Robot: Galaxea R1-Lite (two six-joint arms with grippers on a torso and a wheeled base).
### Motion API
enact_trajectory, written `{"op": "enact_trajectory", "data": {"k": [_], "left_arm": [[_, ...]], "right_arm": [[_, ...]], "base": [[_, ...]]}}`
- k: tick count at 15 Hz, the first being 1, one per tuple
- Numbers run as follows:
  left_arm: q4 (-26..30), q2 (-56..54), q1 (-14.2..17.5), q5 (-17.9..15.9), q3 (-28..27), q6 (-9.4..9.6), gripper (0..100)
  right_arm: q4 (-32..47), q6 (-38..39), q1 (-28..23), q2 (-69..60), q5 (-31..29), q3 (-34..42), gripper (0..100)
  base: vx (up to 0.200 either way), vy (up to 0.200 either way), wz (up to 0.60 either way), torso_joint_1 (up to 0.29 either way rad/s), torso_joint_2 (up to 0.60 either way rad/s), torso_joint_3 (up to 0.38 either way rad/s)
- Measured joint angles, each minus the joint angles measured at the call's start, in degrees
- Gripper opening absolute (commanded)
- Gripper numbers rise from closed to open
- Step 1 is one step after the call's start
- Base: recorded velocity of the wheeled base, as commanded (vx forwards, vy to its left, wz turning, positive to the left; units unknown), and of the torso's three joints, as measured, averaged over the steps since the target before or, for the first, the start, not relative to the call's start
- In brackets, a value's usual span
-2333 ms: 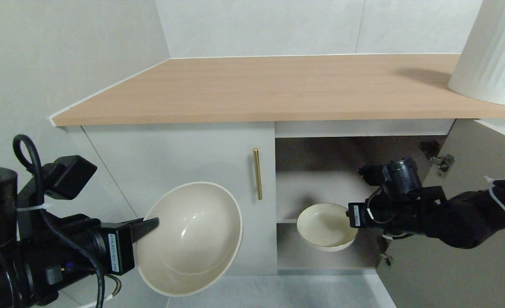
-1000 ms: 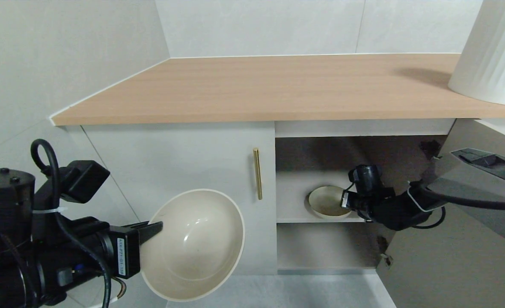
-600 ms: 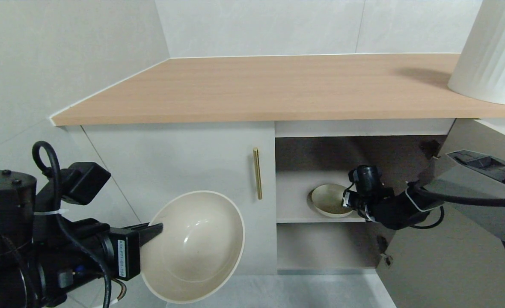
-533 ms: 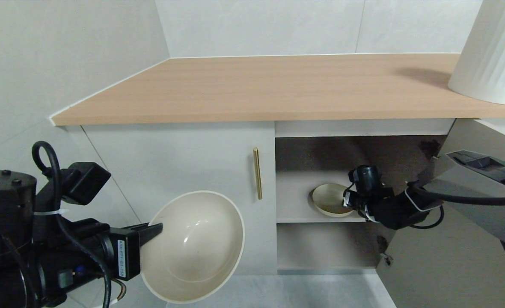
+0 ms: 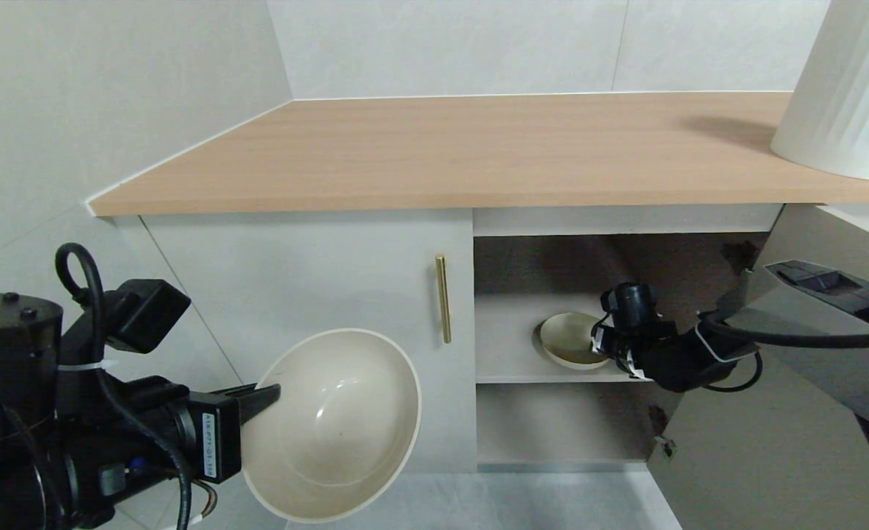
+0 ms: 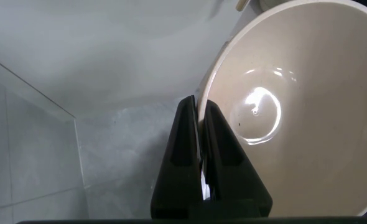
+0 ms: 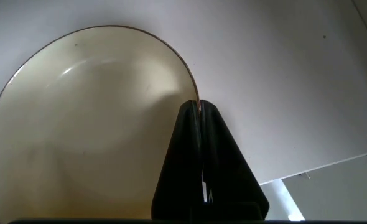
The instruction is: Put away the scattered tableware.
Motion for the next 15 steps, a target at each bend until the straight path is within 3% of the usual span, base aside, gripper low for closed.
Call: {"op": "enact_trajectory", "data": {"k": [1, 2, 10, 12, 15], "left_arm": [[0.0, 0.0, 0.0, 0.02, 0.0, 0.0, 0], [-0.02, 0.0, 0.0, 0.02, 0.0, 0.02, 0], [-0.05, -0.01, -0.21, -0.04, -0.07, 0.52, 0], [-0.22, 0.52, -0.77, -0.06, -0.38, 2.71, 0], [-0.24, 3.06, -2.39, 0.0, 0.01, 8.66, 0]], "right_arm": [[-0.01, -0.01, -0.05, 0.0, -0.02, 0.0, 0], [0.0, -0.01, -0.07, 0.0, -0.02, -0.05, 100], [0.02, 0.22, 0.04, -2.78, 0.55, 2.12, 100], [0.0, 0.22, 0.67, -6.75, 2.85, 5.38, 100], [3.28, -0.67, 2.07, -17.14, 11.45, 11.63, 100]], "base": [[0.0, 0.0, 0.0, 0.0, 0.0, 0.0], [0.0, 0.0, 0.0, 0.0, 0.0, 0.0], [0.0, 0.0, 0.0, 0.0, 0.0, 0.0], [0.0, 0.0, 0.0, 0.0, 0.0, 0.0], [0.0, 0.0, 0.0, 0.0, 0.0, 0.0]]}}
